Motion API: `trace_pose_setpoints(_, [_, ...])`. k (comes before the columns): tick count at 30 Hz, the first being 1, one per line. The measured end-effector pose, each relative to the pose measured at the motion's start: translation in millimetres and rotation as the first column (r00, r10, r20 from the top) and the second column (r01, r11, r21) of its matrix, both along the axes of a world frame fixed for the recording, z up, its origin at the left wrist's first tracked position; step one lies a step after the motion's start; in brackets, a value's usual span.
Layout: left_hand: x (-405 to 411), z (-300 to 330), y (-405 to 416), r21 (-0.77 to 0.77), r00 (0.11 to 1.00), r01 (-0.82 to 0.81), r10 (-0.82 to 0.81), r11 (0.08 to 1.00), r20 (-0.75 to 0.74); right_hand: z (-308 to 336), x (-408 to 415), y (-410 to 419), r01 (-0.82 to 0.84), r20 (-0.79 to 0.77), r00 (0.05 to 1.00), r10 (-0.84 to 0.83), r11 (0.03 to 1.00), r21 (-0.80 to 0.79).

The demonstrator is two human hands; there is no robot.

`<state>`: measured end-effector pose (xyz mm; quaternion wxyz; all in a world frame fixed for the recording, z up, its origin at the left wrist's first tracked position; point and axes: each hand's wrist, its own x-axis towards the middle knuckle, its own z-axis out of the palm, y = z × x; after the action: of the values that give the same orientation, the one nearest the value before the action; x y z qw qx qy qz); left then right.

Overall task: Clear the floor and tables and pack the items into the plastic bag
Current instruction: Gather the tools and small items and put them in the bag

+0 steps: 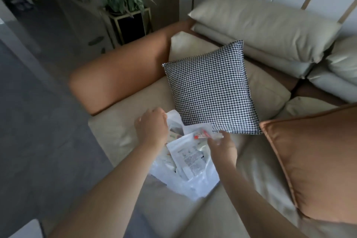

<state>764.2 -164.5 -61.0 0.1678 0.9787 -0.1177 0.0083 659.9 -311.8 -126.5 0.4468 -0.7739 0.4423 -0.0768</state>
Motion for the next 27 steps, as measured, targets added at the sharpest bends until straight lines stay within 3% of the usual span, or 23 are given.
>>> trace_pose_setpoints(4, [1.9,22.7,33.3,-0.076,0.994,-0.101,0.103,0.992,0.031,66.9,3.3,46.1,-0.097,0.3,0.937,0.18,0.957,-0.273])
trace_pose_setpoints(6, [3.5,28.8,52.3,-0.11,0.989,-0.144,0.148,0.984,0.029,85.5,-3.6,71.6,-0.157,0.345,0.886,0.311,0.9,-0.407])
trace_pose_setpoints(8, [2.2,31.3,70.0,-0.094,0.985,-0.168,0.17,0.981,0.014,81.0,-15.1,87.1,-0.232,0.258,0.892,0.372,0.865,-0.445])
trace_pose_setpoints(16, [-27.4,12.1,94.1,0.003,0.998,-0.058,0.058,0.998,0.01,45.8,-55.3,97.6,-0.341,-0.08,0.937,0.339,0.848,-0.406])
trace_pose_setpoints(21, [-41.8,8.6,95.9,0.053,0.999,0.039,-0.04,0.998,0.007,43.4,-59.3,94.9,-0.429,-0.156,0.902,0.403,0.79,-0.438])
trace_pose_setpoints(27, [-61.0,-0.8,96.6,0.032,0.994,0.111,-0.111,0.993,0.015,45.8,-52.9,91.7,-0.532,-0.234,0.838,0.493,0.638,-0.557])
